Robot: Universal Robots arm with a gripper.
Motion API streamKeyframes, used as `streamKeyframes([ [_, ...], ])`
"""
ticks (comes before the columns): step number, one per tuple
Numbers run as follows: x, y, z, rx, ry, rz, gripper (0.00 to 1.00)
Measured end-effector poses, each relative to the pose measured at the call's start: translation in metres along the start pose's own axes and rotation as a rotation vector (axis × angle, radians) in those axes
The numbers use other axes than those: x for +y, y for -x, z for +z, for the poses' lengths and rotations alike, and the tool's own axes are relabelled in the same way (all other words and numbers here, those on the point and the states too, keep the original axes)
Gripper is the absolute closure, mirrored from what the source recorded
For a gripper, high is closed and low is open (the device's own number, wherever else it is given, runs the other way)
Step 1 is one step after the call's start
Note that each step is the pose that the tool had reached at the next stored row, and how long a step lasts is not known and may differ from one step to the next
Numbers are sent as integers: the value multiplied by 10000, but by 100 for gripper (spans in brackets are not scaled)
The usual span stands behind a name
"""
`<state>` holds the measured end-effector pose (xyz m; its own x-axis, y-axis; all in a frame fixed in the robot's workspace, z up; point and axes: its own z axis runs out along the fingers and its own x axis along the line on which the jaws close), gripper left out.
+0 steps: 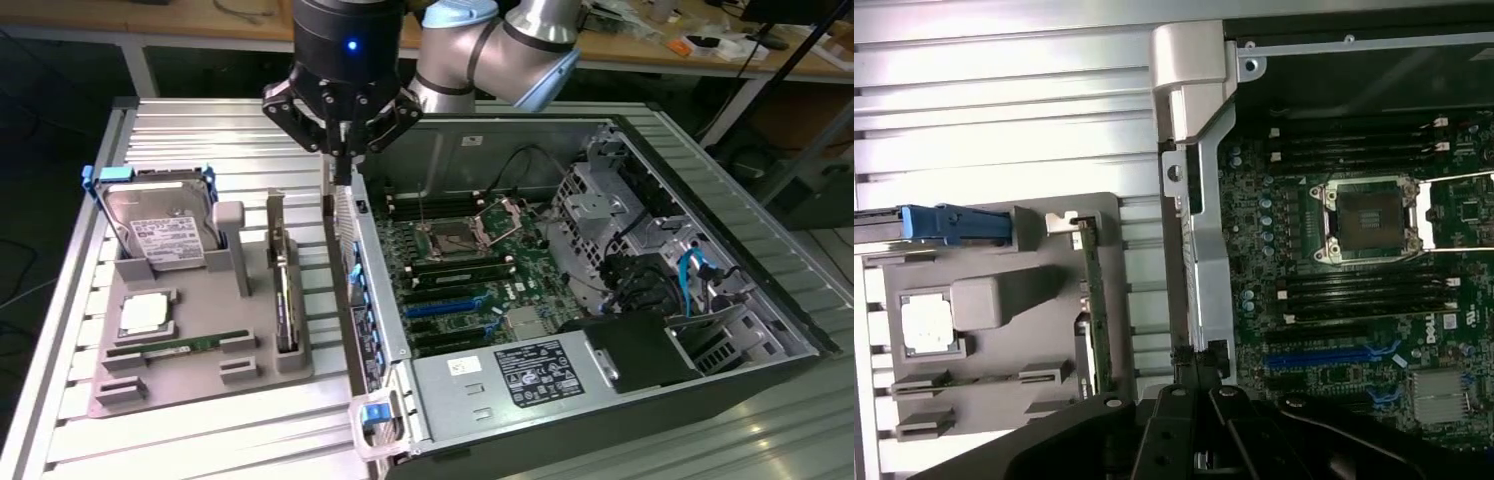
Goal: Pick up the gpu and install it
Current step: 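Reach for the gpu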
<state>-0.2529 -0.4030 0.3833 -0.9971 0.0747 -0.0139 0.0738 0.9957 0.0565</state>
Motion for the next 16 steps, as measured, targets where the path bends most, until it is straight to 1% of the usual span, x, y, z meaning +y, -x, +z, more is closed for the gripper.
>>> streamKeyframes([
  [8,-33,-322,14,1,5,-4,89],
  [9,-39,-387,16,3,4,-4,89],
  [11,-46,-470,20,2,5,-2,89],
  [12,-53,-541,24,1,6,-3,89],
  [16,-67,-676,31,3,6,-3,89],
])
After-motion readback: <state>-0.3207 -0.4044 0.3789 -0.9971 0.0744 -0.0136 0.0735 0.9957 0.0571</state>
